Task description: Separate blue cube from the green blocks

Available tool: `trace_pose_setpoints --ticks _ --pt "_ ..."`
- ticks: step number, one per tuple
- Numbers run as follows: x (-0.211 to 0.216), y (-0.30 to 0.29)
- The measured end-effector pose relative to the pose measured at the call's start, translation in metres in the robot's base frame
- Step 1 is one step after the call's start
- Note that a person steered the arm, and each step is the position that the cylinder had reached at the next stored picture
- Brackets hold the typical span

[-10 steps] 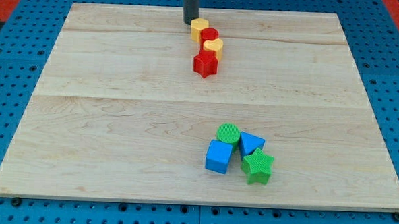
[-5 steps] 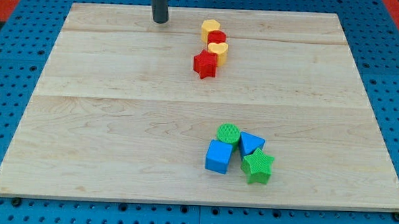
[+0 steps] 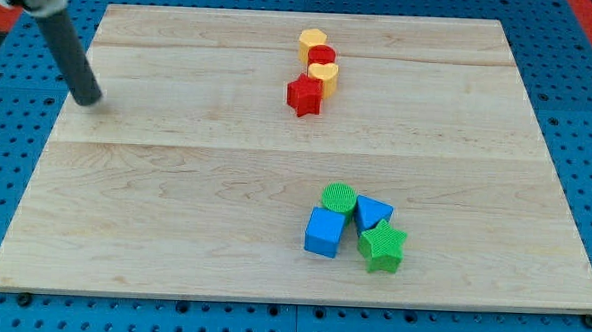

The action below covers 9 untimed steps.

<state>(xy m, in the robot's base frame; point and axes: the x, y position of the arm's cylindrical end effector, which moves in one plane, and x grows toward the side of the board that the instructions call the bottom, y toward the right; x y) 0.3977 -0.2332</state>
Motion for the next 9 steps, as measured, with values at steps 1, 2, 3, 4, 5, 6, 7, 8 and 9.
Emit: trace_pose_setpoints --ticks 1,2,3,4,5,6,7,8,9 --pt "0.009 0.087" --pt "0.014 0.191" --pt "0.044 0.294" --pt "0.079 0.403" --pt "0.128 0.463" --pt "0.184 0.469" --pt "0.220 0.457" --pt "0.215 0.391" --pt "0.194 0.321"
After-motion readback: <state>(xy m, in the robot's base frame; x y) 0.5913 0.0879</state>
